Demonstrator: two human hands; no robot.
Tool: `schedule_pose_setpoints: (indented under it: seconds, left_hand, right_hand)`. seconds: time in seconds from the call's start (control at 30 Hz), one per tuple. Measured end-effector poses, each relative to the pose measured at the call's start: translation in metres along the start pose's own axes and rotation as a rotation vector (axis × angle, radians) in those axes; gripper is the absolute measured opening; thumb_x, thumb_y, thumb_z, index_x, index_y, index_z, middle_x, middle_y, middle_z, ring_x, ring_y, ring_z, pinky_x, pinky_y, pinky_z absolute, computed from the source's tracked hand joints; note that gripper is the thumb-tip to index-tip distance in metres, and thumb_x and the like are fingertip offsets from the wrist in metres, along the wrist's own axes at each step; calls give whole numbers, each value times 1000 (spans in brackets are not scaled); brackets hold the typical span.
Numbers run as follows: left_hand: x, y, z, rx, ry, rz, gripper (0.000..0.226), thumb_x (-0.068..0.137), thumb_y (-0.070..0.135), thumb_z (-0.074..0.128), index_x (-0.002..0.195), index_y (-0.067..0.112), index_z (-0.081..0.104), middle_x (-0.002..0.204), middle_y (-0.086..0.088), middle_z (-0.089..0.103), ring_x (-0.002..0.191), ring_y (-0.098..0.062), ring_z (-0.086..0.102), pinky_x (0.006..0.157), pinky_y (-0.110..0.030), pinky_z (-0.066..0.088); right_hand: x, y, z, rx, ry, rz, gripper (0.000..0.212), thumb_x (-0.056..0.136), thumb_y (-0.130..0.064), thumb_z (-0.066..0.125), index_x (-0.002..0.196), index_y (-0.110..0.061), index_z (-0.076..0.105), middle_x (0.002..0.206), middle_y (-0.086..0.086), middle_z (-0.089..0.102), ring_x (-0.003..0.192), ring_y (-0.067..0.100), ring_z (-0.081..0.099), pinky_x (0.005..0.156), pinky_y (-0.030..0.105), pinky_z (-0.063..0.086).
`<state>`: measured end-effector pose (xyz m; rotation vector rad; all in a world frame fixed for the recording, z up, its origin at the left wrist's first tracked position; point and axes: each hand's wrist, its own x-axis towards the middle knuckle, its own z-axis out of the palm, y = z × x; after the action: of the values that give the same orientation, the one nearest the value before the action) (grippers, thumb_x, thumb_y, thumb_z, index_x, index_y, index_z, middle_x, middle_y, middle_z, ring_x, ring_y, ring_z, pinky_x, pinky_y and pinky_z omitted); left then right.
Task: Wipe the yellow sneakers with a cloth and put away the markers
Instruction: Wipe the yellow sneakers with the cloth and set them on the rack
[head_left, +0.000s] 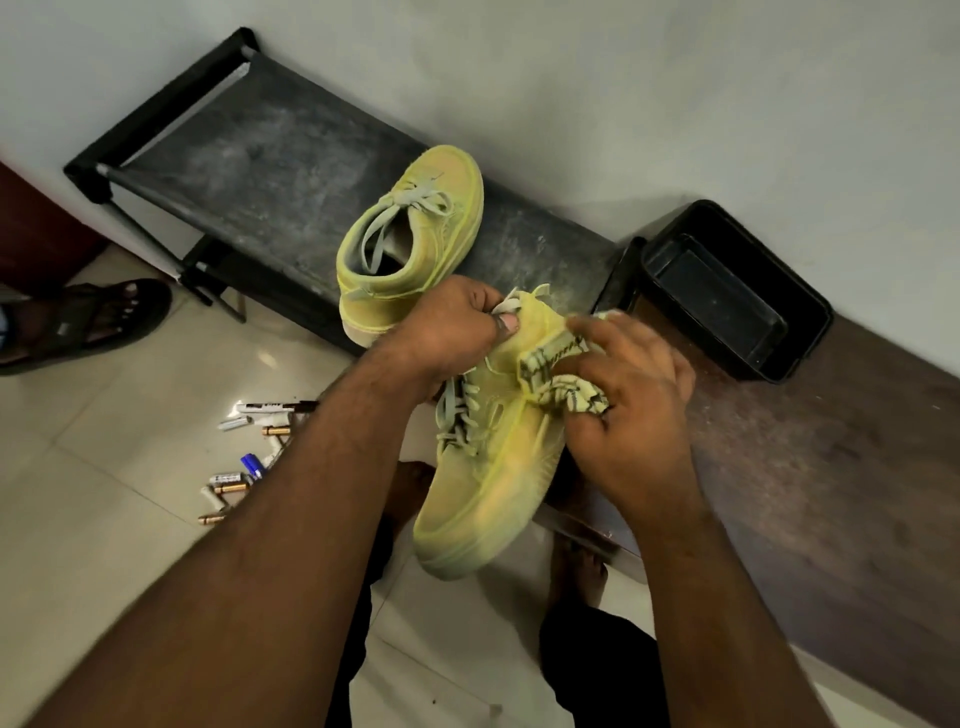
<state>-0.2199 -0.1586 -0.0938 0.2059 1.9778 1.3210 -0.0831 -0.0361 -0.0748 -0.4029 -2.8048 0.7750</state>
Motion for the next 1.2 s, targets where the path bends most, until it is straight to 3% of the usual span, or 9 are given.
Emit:
schedule_pose_setpoints:
  seconds: [0.1,0.23,0.47,0.6,0.73,0.87,1.0,1.1,1.2]
  left_hand:
    - [2,1,2,-36,79,-34,17,91,15,62,81,5,69,81,-13,66,73,-22,57,73,-38,52]
    - [-1,7,10,-72,133,-32,18,88,15,65,89,-2,69,82,-14,67,75,-22,60,83,-50,55]
    - [-11,7,16,-87,279,-51,23,87,14,64,65,12,61,68,-5,57,69,-21,54,65,-29,45]
    - [-13,10,16,-39,294,-29,15,86,18,65,84,4,70,93,-18,71,92,-35,67,82,-44,55]
    - [-10,10,15,6,331,17,24,91,20,61,101,-1,68,106,-22,68,102,-37,64,83,-44,53]
    - [-11,9,20,89,395,109,27,92,22,59,102,-2,65,107,-22,67,102,-36,62,81,-38,50]
    - [-6,4,19,120,386,153,21,92,22,59,90,2,64,96,-20,68,93,-35,63,76,-35,49]
    - [-3,-3,18,59,399,150,19,93,19,56,88,1,62,92,-17,66,91,-33,62,76,-34,49]
    - [-3,-5,20,-18,432,116,16,94,14,53,80,7,53,96,-22,64,93,-35,59,68,-27,37]
  right_hand:
    - [-7,-9,-8,-34,-84,-54,33,65,-21,56,93,-22,74,111,-9,58,107,14,45,89,36,29]
    - [3,-9,-12,-100,-3,98,47,79,-9,63,124,-21,63,98,-2,44,93,19,48,76,38,50]
    - [-47,-49,-26,-148,-355,170,56,83,-6,57,135,-24,52,103,-1,48,99,17,52,86,33,48]
    - [-85,-63,-36,-172,-512,150,47,87,-15,59,131,-30,56,120,-9,48,110,14,54,93,30,47]
    - [-61,-54,-56,-179,-335,223,50,83,-2,57,130,-22,58,95,-6,42,83,6,48,66,17,39]
    - [-3,-45,-49,-417,-211,116,56,80,2,53,134,-16,54,105,3,40,98,23,46,77,29,41]
    - [26,-48,-21,-628,-244,-12,46,85,-4,51,131,-13,54,139,7,39,106,30,45,88,41,45]
    - [20,-55,-5,-760,-293,-47,46,91,-6,43,138,-10,42,151,5,29,107,30,43,87,43,45]
    - [6,-61,2,-843,-340,-57,50,94,-6,44,143,-7,34,154,10,22,115,31,40,88,43,42]
